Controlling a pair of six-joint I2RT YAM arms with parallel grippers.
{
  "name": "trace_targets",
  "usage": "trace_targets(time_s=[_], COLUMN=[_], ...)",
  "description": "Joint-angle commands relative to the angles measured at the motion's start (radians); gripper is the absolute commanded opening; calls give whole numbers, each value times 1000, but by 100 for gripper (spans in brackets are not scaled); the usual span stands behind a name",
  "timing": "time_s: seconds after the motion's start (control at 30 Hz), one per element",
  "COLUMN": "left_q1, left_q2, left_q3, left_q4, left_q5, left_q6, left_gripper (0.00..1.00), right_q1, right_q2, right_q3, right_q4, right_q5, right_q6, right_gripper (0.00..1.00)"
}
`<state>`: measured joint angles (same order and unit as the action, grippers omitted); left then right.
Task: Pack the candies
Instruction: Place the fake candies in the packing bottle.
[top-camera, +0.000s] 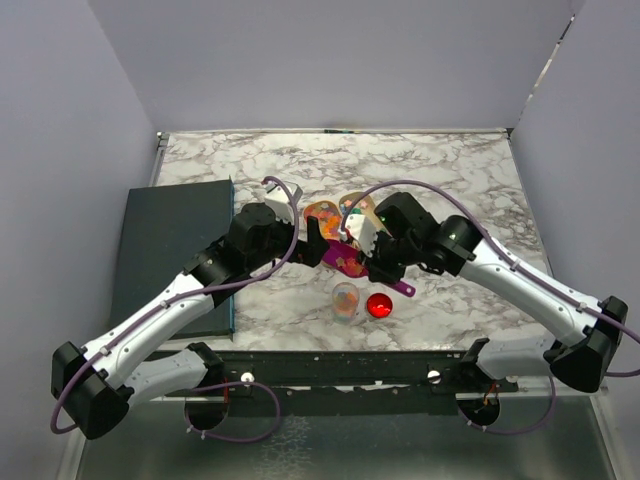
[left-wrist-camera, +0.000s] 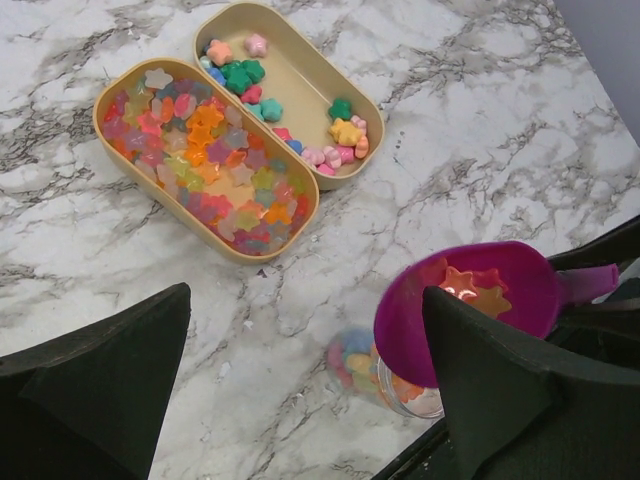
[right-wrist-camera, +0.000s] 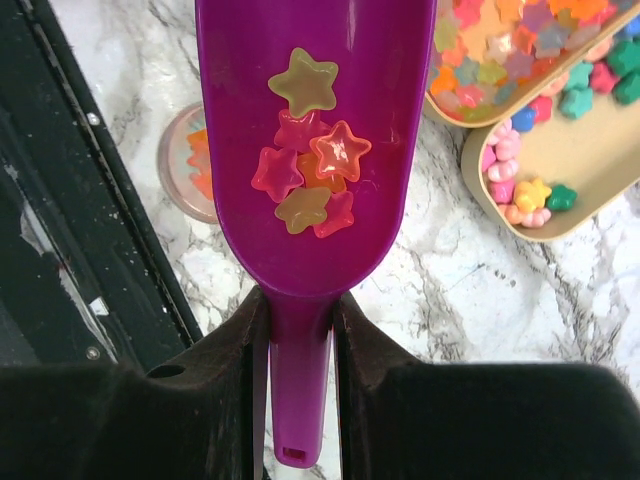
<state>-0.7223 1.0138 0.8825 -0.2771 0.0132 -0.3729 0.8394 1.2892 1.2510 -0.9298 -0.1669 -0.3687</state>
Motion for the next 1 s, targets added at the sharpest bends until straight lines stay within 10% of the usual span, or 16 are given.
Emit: trace_targets(time_s=[0.0,0.97], left_q1=[-1,-2], left_q2=[19,-85], left_q3=[8,-54], left_q4=[22,3], left_q5=[25,88], left_q6=[-9,-47], left_gripper=[98,96], right_q1=[15,15], right_q2=[-61,-312], right_q3=[-4,-3], right_q4=[-5,1], right_q5=[-75,-153], right_q6=[-68,-62], right_gripper=[1,1])
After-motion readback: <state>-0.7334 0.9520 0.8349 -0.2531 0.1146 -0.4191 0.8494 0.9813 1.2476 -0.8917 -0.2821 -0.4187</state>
